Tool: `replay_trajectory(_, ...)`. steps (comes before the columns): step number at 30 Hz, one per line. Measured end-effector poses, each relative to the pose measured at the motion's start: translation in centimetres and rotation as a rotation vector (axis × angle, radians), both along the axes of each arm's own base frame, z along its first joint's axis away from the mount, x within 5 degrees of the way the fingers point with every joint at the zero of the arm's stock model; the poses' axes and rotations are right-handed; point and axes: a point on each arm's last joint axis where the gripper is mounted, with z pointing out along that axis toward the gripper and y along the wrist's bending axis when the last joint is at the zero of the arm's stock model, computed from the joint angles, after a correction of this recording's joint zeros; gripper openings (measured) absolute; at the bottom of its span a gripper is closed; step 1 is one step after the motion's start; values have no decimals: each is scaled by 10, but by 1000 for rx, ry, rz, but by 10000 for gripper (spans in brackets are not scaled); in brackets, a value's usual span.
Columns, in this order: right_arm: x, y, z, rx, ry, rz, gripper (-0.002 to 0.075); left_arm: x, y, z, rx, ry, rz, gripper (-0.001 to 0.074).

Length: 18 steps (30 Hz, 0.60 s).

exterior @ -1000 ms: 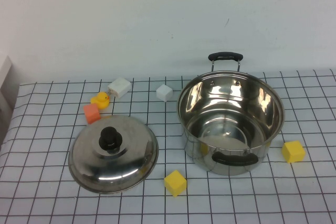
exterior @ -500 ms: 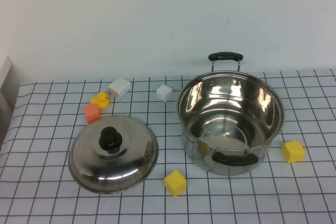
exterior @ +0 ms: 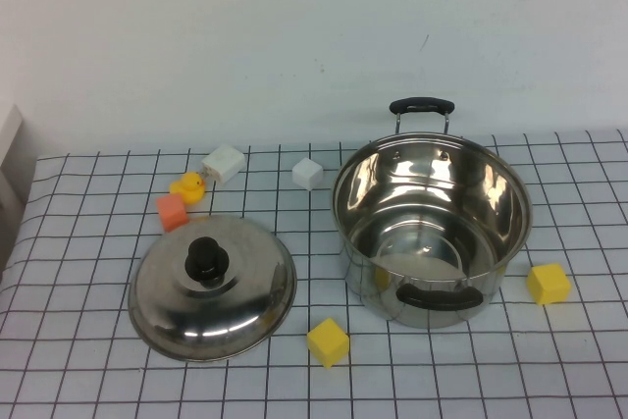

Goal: Cover the pot
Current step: Pick up the pot lid

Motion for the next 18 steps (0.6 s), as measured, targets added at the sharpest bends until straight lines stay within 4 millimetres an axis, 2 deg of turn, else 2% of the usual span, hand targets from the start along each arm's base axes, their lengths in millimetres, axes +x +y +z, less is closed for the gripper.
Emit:
replay_trajectory(3, 0, 0, 0, 0, 0, 0, 9, 15, 0, 28, 17, 22, 7, -2)
replay_trajectory(5, 0, 0, 0, 0, 0, 0, 9, 29, -1, 39, -17, 48, -12, -2)
replay_trajectory(9, 0, 0, 0, 0, 0, 0, 9, 64, -2, 48, -109, 53, -59, -2)
replay_trajectory(13, 0, 0, 0, 0, 0, 0, 9, 102, -4, 41, -118, 36, -80, -2)
replay_trajectory(18, 0, 0, 0, 0, 0, 0, 9, 162, -17, 11, 44, 148, -144, -1)
